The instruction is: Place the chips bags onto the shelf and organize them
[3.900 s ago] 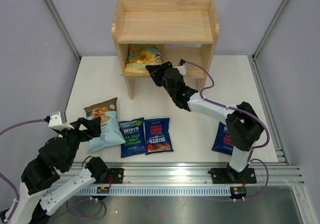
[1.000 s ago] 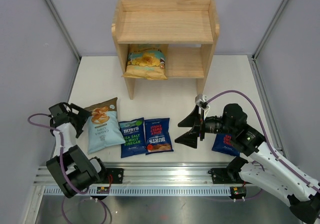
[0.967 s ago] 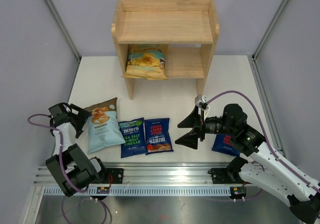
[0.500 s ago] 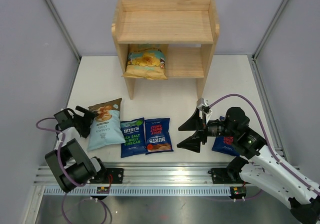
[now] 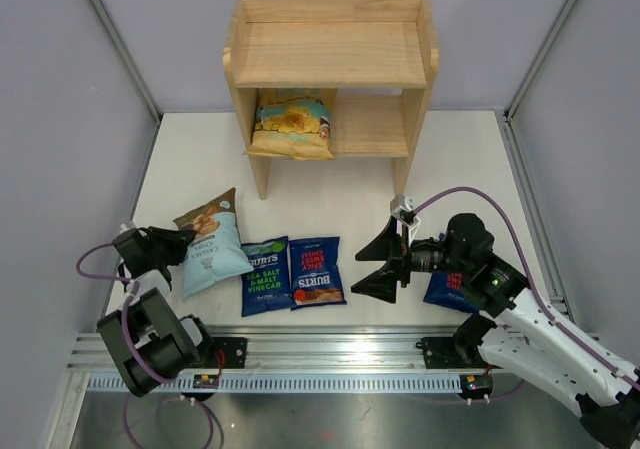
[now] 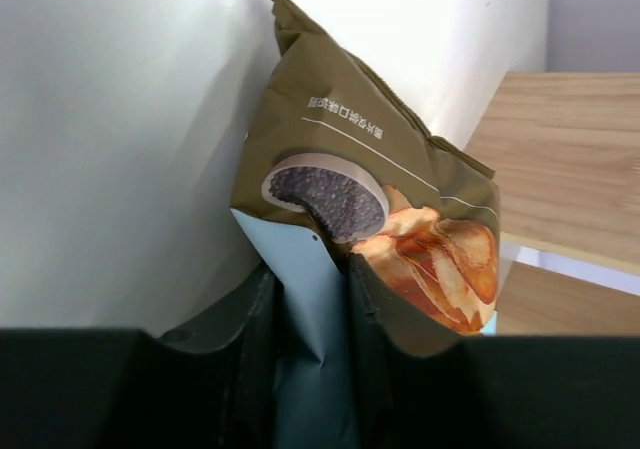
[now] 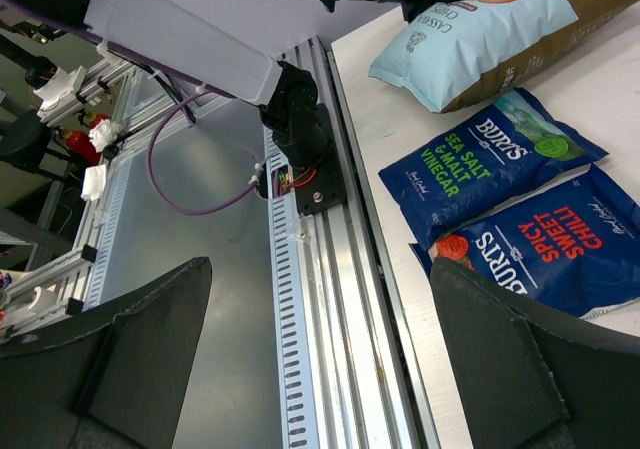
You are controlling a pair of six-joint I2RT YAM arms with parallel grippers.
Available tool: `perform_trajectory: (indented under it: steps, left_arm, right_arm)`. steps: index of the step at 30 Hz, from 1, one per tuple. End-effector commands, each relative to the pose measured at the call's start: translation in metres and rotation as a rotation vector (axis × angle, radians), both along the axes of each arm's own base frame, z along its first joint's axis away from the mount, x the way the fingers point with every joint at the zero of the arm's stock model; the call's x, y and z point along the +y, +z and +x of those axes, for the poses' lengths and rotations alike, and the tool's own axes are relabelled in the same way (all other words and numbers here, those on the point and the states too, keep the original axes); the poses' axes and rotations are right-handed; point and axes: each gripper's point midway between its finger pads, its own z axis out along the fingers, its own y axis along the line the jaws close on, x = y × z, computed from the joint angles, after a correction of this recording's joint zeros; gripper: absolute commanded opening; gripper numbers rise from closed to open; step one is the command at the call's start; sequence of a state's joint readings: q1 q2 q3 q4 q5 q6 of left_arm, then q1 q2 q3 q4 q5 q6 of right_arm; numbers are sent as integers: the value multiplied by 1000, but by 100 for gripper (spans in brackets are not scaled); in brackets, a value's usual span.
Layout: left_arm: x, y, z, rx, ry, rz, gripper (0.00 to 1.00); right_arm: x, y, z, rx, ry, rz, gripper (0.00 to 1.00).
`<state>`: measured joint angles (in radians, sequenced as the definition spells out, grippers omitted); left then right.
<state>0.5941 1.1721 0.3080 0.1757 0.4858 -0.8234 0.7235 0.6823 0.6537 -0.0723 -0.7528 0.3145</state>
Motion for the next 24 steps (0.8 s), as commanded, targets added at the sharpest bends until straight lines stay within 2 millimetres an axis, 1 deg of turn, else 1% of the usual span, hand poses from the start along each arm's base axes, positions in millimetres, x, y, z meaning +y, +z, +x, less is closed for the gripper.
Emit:
perform_trajectory:
  steps: [1, 2, 3, 5, 6, 7, 8, 10, 11, 12, 13, 15, 16, 17, 19, 20, 21, 22, 24]
  left_arm:
    - [-7, -34, -32, 136, 70, -29, 24]
    - [-6, -22, -30, 90, 79, -10, 24]
    - [-7, -20, -31, 80, 85, -13, 23]
    - [-8, -8, -30, 37, 99, -17, 18]
    - [-8, 5, -29, -3, 105, -1, 16]
    - [-8, 14, -28, -31, 117, 0, 15]
    - [-7, 18, -29, -40, 131, 4, 12]
    - [-7, 37, -29, -89, 143, 17, 9]
    - [-5, 41, -31, -87, 154, 22, 5]
    - [-7, 42, -34, -72, 156, 15, 4]
    - [-7, 52, -32, -88, 151, 19, 3]
    - [-13, 58, -31, -91, 130, -12, 2]
    - [-15, 63, -28, -106, 118, -21, 1]
    - [-18, 67, -27, -119, 100, -38, 1]
    - [-22, 71, -25, -132, 87, -57, 0]
    - [-25, 79, -24, -151, 65, -66, 0]
    - [-28, 81, -24, -160, 60, -80, 0]
    - [-31, 88, -24, -182, 45, -87, 0]
    - [-34, 100, -24, -210, 41, -98, 0]
  right_arm:
    - [4, 3, 7, -15, -18, 13, 99]
    - [4, 2, 8, -11, -19, 10, 99]
    - [5, 0, 10, -6, -25, 3, 99]
    - [6, -2, 14, 4, -36, -3, 99]
    - [7, -6, 17, 14, -50, -15, 99]
    - [8, -6, 19, 19, -58, -17, 99]
    - [9, -7, 21, 29, -63, -20, 99]
    - [11, -9, 25, 41, -74, -27, 99]
    - [11, -10, 27, 48, -84, -29, 99]
    - [12, -12, 28, 55, -84, -36, 99]
    - [13, -13, 30, 60, -89, -38, 99]
    - [15, -17, 34, 75, -103, -42, 99]
    - [16, -19, 35, 96, -110, -46, 99]
    - [18, -16, 38, 89, -117, -27, 99]
    - [23, -18, 44, 126, -133, -13, 99]
    - [24, -21, 48, 147, -151, -11, 99]
    - [28, -21, 53, 158, -160, 8, 98]
    - [31, -25, 55, 217, -174, 19, 98]
    - [38, -24, 64, 253, -194, 69, 98]
